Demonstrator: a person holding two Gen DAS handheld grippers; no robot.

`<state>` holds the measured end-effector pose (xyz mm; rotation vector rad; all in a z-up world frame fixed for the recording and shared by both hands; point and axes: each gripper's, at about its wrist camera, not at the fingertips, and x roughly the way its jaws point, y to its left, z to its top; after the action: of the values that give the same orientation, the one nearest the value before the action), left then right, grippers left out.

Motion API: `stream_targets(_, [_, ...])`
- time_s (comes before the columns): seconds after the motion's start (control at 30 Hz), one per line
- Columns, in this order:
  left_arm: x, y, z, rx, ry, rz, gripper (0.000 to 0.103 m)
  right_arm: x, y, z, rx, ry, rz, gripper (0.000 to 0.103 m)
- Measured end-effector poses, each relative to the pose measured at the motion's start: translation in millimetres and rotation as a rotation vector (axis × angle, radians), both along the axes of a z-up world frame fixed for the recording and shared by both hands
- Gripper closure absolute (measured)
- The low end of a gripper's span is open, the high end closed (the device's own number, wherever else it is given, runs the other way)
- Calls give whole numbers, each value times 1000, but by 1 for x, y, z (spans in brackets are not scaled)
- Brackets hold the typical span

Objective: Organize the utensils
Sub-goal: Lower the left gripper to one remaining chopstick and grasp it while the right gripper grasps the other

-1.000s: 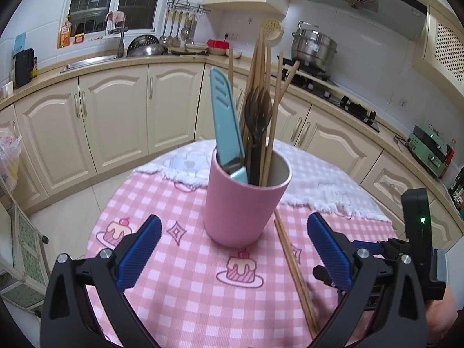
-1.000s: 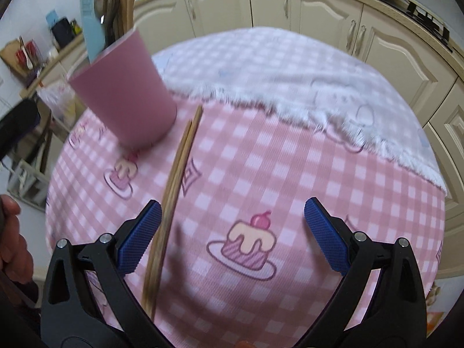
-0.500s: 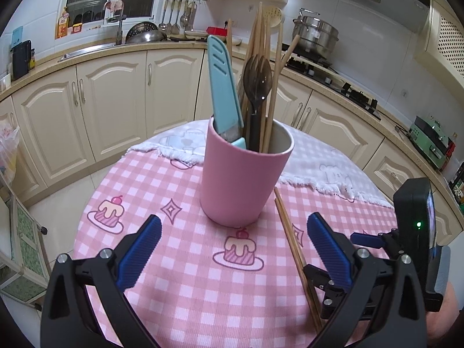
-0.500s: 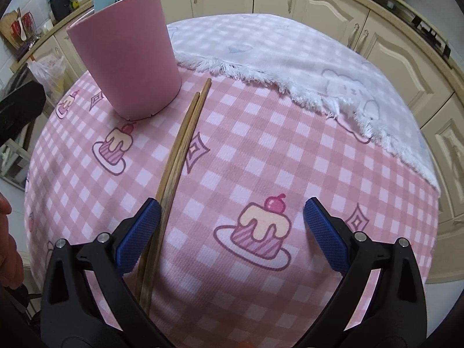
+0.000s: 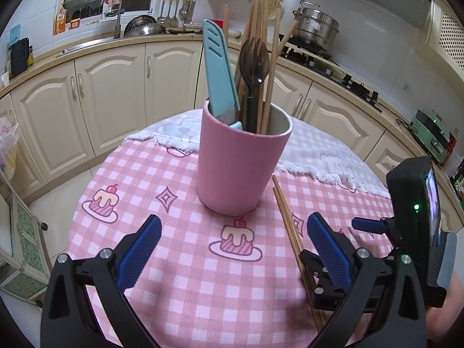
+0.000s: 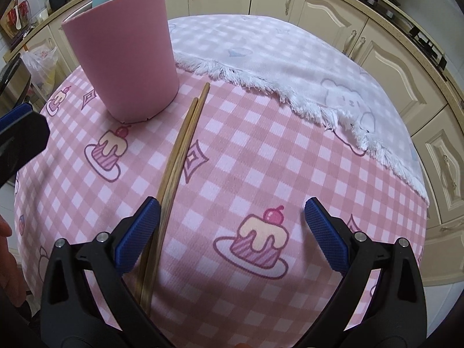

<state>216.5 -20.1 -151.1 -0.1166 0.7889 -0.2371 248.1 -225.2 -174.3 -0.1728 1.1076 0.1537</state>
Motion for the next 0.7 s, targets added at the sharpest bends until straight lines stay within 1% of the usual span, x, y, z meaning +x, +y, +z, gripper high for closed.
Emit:
stream_targets(0.2, [0,-1,-4,0,11,-3,5,-4,-4,-2,23,16,-3,6])
stream_targets(0.33, [0,-4,-3,-2,11,-7,5,4,-3,-4,22,6,-15,6])
stream_targets(0.4, [0,-5,-2,0,9,-8,5,9,0,-9,17,22,-12,6])
stream_targets(0.47, [0,-5,-1,-2,8,-7,5,10,2,-8,7,6,-17,6])
stream_targets(0.7, [4,-12,-11,14,44,-32,5,1,-14,-5,28,15,-12,6])
